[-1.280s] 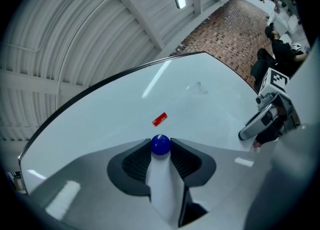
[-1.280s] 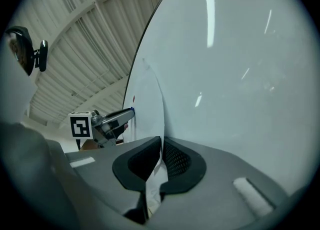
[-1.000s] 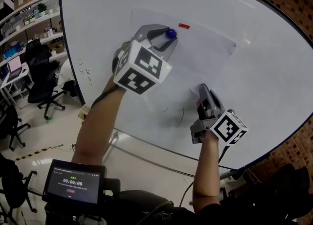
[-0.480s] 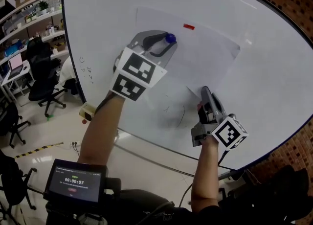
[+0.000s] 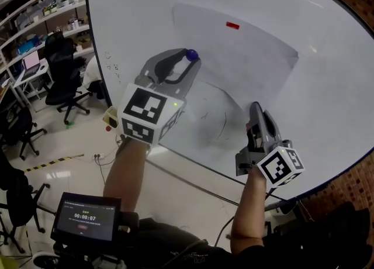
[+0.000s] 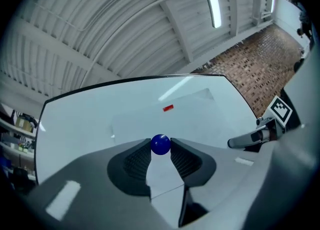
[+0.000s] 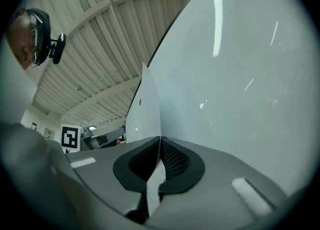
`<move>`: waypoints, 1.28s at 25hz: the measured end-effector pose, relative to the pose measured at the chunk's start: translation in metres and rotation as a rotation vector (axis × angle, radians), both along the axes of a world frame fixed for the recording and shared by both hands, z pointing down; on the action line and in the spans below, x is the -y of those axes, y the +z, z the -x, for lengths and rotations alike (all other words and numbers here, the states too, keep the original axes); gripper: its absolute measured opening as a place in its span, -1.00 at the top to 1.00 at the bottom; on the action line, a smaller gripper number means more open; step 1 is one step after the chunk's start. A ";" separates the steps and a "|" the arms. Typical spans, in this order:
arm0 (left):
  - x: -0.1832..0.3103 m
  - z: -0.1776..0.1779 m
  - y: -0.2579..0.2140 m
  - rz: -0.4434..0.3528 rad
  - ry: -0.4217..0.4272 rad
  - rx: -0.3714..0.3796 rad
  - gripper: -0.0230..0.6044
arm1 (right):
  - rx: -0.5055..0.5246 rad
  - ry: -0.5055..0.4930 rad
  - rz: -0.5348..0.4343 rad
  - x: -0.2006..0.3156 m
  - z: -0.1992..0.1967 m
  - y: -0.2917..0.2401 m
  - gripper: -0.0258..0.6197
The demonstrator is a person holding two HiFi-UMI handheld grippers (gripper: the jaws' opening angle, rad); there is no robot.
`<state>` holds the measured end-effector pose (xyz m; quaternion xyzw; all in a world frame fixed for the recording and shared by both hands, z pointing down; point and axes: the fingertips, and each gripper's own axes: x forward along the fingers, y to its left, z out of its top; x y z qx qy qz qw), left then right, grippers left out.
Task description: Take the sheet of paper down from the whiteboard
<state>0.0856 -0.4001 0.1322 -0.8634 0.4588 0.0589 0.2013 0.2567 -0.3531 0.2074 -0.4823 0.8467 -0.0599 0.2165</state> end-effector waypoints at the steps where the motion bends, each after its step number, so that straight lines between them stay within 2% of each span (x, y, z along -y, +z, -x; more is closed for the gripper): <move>1: -0.011 0.004 0.011 0.009 -0.003 -0.027 0.54 | -0.008 0.011 -0.003 -0.011 -0.002 0.007 0.88; 6: -0.030 0.027 0.058 0.079 0.003 -0.156 0.54 | -0.040 0.034 0.024 -0.035 0.000 0.029 0.89; 10: -0.053 0.048 0.105 0.169 0.042 -0.187 0.54 | -0.042 0.046 0.096 -0.073 0.015 0.058 0.89; 16: -0.086 0.099 0.156 0.272 0.064 -0.160 0.54 | 0.019 0.046 0.215 -0.115 0.063 0.094 0.89; 21: -0.134 0.144 0.217 0.356 0.095 -0.148 0.54 | 0.052 0.130 0.305 -0.175 0.106 0.147 0.89; 23: -0.147 0.159 0.243 0.382 0.089 -0.160 0.54 | 0.025 0.176 0.338 -0.189 0.117 0.173 0.89; 27: -0.178 0.176 0.290 0.454 0.103 -0.162 0.54 | -0.092 0.332 0.425 -0.228 0.128 0.228 0.88; 32: -0.203 0.171 0.337 0.533 0.128 -0.119 0.54 | -0.116 0.384 0.519 -0.260 0.127 0.270 0.89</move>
